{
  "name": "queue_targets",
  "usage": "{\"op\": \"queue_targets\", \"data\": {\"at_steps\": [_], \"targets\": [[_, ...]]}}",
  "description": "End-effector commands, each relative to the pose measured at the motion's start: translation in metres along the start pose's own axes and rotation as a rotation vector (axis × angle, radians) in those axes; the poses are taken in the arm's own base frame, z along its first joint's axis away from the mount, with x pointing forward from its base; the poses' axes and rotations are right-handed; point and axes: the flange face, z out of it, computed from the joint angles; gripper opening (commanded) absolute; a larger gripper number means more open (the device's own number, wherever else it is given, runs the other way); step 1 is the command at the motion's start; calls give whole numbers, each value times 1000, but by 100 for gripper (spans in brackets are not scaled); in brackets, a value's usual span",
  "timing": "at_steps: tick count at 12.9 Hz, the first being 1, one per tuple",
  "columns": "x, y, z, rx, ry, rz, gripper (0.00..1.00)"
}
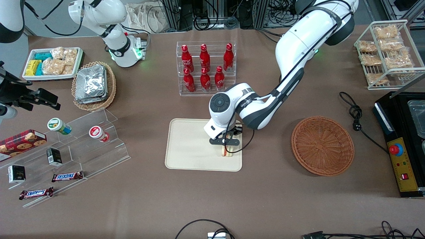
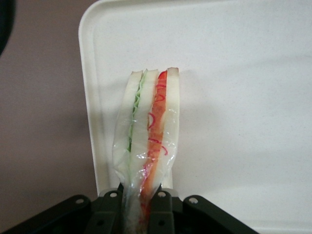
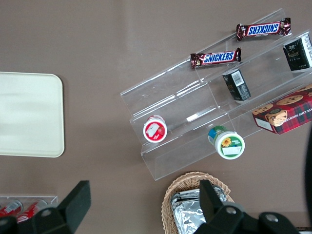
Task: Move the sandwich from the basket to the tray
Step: 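Lower the sandwich onto the tray and open the left gripper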
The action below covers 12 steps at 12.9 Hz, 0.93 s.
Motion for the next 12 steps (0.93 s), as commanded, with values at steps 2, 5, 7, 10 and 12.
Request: {"op": "queue_targets", "data": {"at_steps": [2,5,7,10,12], "targets": [[15,7,-4,-23,39,-18,42],[20,8,-9,-60,73,-41,100],[18,5,-12,-41,69,-61,100],[13,-16,-51,48,30,-114,100],[8,-34,-105,32,-12,-157,100]]}}
